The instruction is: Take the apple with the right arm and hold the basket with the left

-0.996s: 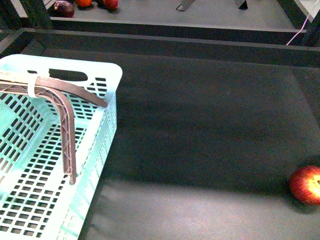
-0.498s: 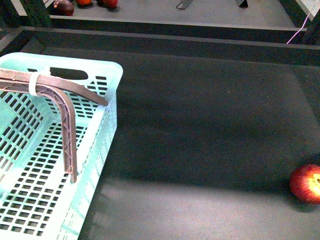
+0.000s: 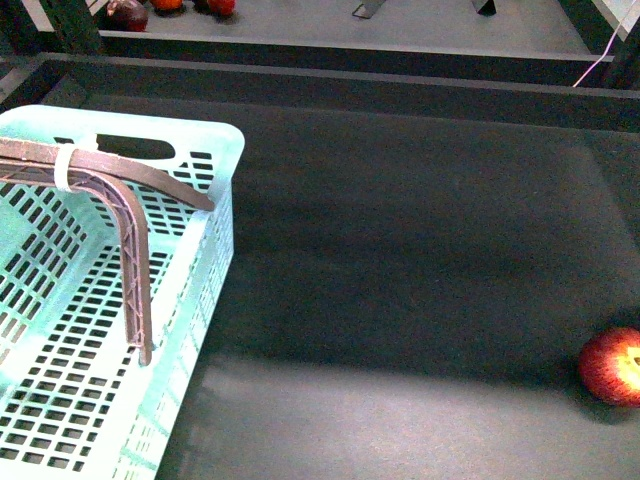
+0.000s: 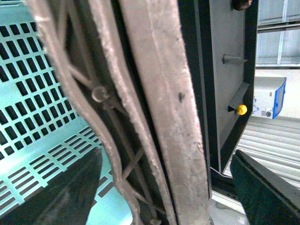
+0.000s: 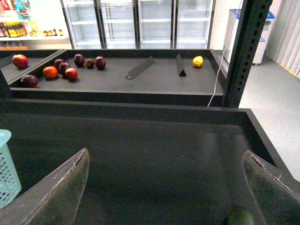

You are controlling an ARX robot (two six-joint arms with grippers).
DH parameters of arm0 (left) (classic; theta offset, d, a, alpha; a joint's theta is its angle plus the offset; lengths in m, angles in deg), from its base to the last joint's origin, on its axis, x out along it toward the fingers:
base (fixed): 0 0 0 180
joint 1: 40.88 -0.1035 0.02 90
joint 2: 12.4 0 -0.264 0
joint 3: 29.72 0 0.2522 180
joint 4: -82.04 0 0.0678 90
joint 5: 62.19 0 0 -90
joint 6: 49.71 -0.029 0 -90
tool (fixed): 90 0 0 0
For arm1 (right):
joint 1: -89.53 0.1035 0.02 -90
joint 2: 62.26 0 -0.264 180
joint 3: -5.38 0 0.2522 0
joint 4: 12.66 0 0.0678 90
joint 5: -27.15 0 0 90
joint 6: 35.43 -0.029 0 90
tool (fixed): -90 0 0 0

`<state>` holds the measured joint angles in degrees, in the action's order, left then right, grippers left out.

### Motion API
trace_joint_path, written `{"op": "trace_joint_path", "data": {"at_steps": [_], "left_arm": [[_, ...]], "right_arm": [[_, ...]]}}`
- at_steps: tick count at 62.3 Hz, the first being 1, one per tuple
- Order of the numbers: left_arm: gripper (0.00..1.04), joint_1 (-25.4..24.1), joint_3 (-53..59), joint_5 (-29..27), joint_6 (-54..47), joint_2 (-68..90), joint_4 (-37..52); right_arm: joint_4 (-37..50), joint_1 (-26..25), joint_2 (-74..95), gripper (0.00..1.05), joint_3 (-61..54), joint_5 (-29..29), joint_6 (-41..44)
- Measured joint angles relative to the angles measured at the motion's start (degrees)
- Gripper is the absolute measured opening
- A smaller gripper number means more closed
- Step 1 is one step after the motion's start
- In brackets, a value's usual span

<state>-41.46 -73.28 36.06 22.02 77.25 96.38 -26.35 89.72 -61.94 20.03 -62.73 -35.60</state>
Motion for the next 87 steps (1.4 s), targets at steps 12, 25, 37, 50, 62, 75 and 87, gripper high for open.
{"op": "trace_joint_path", "data": {"at_steps": [12, 25, 37, 50, 62, 75, 87], "left_arm": [[0.44, 0.07, -1.75, -0.79, 0.17, 2.99, -0.5], [0.18, 0.17, -2.64, -0.81, 2.97, 2.49, -1.9], [0.17, 1.2, -2.03, -1.57, -1.44, -1.79, -5.62], [0.17, 4.04, -2.62, -1.6, -6.62, -10.21, -11.37], [0.17, 10.6, -8.59, -1.6, -7.76, -12.96, -17.66], [0.17, 20.04, -16.28, -2.12, -11.02, -12.28, -20.98], [0.17, 26.97, -21.09, -0.87, -10.93, -8.52, -20.11]], "right_arm": [[0.0, 0.0, 0.0, 0.96, 0.0, 0.0, 0.0], [0.0, 0.0, 0.0, 0.96, 0.0, 0.0, 0.0], [0.0, 0.0, 0.0, 0.96, 0.0, 0.0, 0.0], [0.0, 0.0, 0.0, 0.96, 0.0, 0.0, 0.0], [0.0, 0.0, 0.0, 0.96, 0.0, 0.0, 0.0], [0.0, 0.0, 0.0, 0.96, 0.0, 0.0, 0.0], [0.0, 0.0, 0.0, 0.96, 0.0, 0.0, 0.0]]}}
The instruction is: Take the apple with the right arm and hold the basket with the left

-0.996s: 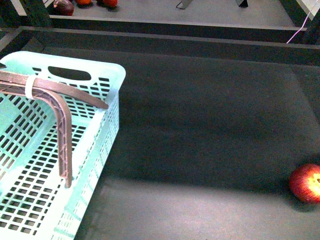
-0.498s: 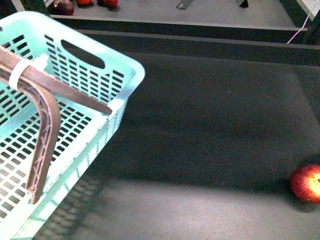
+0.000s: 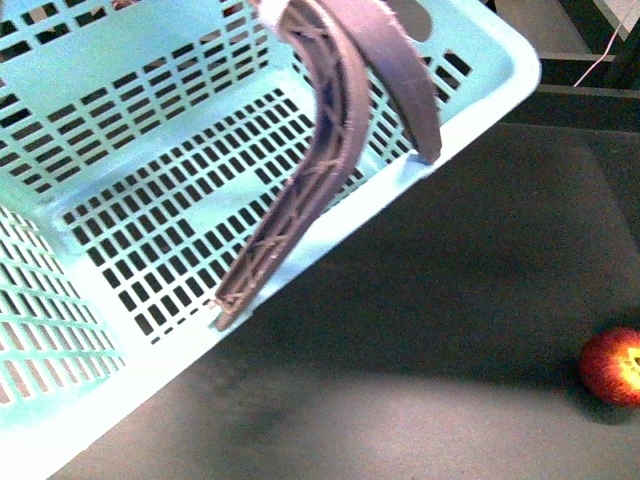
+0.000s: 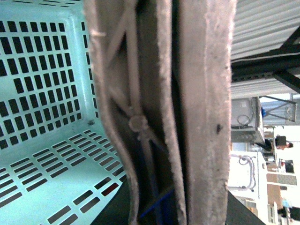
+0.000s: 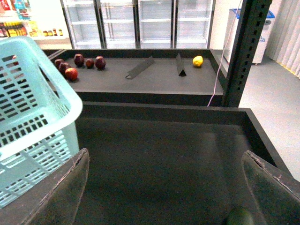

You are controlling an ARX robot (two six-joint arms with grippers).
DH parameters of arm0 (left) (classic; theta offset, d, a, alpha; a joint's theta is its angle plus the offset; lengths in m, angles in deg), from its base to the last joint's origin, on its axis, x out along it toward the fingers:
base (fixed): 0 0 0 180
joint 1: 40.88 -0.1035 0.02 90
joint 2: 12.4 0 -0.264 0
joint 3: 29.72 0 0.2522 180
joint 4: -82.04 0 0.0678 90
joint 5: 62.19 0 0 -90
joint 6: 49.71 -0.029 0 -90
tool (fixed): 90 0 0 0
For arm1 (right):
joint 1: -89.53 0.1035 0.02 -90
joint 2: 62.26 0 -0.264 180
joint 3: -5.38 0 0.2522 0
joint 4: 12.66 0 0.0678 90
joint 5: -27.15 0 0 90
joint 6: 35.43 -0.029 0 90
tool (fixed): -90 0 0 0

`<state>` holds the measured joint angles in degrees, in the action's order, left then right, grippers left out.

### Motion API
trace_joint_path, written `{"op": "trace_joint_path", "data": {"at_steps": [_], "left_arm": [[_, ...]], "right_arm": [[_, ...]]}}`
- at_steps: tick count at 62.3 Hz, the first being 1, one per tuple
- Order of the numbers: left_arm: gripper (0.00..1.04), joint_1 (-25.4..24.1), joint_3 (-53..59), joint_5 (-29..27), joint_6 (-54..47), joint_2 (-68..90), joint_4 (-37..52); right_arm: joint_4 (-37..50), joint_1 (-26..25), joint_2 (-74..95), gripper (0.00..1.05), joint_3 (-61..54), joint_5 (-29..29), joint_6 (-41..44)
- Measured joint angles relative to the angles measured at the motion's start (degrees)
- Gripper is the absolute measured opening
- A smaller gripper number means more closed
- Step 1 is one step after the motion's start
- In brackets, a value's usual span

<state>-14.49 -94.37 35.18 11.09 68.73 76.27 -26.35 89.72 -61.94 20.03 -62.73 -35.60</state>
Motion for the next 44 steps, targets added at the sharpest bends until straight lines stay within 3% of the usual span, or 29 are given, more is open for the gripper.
{"op": "trace_joint_path", "data": {"at_steps": [22, 44], "left_arm": [[0.17, 7.82, -1.79, 0.09, 1.18, 2.38, 2.32], [0.17, 8.66, -1.79, -0.24, 0.7, 2.38, 2.54]], "right_arm": [[0.0, 0.0, 0.0, 0.96, 0.0, 0.0, 0.0], [0.0, 0.0, 0.0, 0.96, 0.0, 0.0, 0.0]]}}
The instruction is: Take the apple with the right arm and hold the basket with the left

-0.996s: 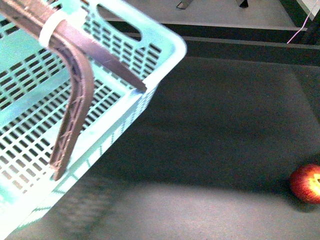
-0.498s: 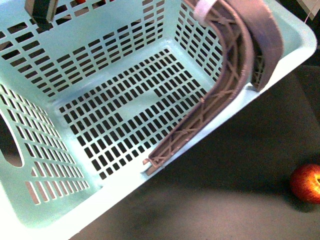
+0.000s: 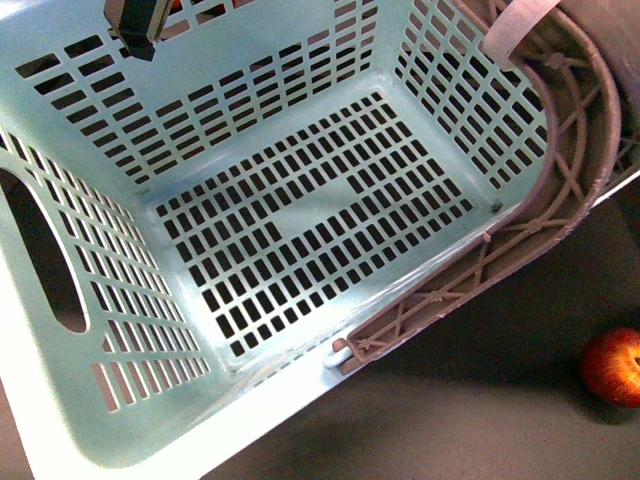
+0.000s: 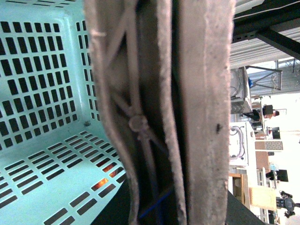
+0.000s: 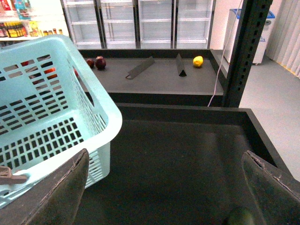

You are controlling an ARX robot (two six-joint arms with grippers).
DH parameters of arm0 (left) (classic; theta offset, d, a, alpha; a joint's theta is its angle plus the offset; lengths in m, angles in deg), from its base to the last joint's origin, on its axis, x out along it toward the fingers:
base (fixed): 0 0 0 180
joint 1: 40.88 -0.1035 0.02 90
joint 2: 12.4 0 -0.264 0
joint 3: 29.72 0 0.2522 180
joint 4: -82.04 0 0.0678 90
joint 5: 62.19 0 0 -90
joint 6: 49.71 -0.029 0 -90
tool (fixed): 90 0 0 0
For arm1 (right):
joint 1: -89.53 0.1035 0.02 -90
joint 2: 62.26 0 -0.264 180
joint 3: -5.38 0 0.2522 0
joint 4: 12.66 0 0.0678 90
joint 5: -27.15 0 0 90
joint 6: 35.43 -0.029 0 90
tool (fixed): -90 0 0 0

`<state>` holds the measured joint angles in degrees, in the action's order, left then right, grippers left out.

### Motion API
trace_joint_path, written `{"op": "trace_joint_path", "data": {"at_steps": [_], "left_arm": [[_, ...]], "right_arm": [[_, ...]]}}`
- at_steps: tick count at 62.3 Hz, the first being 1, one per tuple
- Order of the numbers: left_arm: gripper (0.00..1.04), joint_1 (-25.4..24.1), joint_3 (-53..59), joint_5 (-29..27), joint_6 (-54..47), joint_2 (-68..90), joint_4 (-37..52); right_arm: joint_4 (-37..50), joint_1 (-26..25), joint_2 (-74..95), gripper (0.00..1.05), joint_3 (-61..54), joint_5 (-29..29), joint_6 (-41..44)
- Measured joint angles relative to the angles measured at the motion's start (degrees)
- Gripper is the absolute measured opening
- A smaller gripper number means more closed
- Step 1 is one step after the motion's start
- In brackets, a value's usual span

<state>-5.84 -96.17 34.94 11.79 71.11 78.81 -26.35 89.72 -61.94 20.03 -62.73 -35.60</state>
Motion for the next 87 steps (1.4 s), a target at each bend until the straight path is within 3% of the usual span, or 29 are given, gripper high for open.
{"op": "trace_joint_path", "data": {"at_steps": [23, 30, 35, 44, 55, 67, 87], "left_arm": [[0.17, 0.0, 0.0, 0.17, -0.13, 0.0, 0.0], [0.17, -0.02, 0.0, 0.04, -0.13, 0.0, 0.0], [0.17, 0.04, 0.0, 0.04, -0.31, -0.02, 0.04], [0.17, -0.02, 0.0, 0.09, -0.13, 0.0, 0.04], [0.17, -0.02, 0.0, 0.11, -0.35, -0.02, 0.09], [0.17, 0.0, 0.0, 0.13, -0.33, -0.02, 0.09], [0.17, -0.02, 0.0, 0.13, -0.33, -0.02, 0.09]], "right_arm": [[0.0, 0.0, 0.02, 0.96, 0.02, 0.0, 0.0], [-17.79, -2.19, 11.65, 0.96, 7.32, -7.1, -5.53], [-20.76, -3.58, 18.47, 0.96, 8.44, -8.83, -6.54], [-14.43, -9.64, 30.14, 0.96, 9.09, -13.33, -5.49], [1.2, -16.52, 52.15, 0.96, 13.0, -14.82, 1.01], [12.28, -17.86, 76.46, 0.96, 18.36, -13.7, 9.84], [20.63, -16.74, 105.33, 0.96, 26.47, -7.08, 19.3]]}}
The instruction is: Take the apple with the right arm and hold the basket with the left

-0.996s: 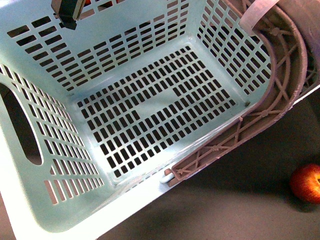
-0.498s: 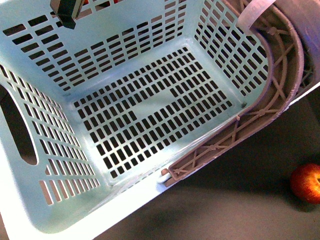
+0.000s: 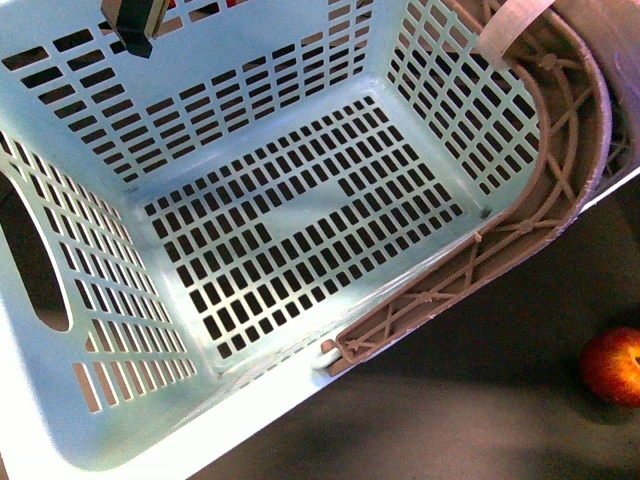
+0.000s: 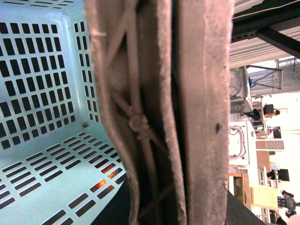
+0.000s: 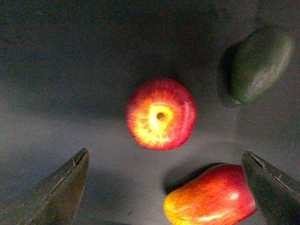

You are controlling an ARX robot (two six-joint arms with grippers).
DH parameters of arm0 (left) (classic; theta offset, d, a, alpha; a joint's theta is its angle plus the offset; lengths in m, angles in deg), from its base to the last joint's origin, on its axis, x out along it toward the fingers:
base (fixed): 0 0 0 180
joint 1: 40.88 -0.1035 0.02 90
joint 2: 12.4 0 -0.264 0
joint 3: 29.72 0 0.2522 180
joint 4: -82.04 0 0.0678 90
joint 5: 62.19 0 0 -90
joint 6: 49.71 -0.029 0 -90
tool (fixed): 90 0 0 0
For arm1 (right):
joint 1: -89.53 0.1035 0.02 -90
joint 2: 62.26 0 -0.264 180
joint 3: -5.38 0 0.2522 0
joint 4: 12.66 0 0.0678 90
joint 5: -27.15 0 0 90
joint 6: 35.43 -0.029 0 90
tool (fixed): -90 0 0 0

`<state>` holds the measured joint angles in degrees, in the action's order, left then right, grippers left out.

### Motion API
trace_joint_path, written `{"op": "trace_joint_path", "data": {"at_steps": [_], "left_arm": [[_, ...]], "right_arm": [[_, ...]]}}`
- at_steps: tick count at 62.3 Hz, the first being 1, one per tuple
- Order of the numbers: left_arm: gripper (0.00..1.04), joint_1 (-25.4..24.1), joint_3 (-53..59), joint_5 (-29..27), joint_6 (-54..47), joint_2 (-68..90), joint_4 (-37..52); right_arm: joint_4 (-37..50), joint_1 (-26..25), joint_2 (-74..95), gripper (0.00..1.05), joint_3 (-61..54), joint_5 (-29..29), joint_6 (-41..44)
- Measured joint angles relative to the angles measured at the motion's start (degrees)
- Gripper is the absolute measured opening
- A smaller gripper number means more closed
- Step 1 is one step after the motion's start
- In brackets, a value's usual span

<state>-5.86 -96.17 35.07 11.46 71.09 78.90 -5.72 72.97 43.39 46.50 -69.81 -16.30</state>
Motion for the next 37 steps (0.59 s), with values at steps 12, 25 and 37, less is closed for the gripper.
{"op": "trace_joint_path", "data": {"at_steps": [12, 25, 37], "left_arm": [[0.17, 0.0, 0.0, 0.0, 0.0, 0.0, 0.0], [0.17, 0.0, 0.0, -0.04, -0.02, 0.0, 0.0], [0.17, 0.0, 0.0, 0.0, 0.0, 0.0, 0.0]], "right_arm": [[0.9, 1.29, 8.35, 0.96, 5.05, 1.92, 0.42], [0.83, 1.97, 14.75, 0.96, 9.68, 3.85, 0.33], [0.98, 2.1, 18.69, 0.96, 11.61, 4.55, 0.35]]}}
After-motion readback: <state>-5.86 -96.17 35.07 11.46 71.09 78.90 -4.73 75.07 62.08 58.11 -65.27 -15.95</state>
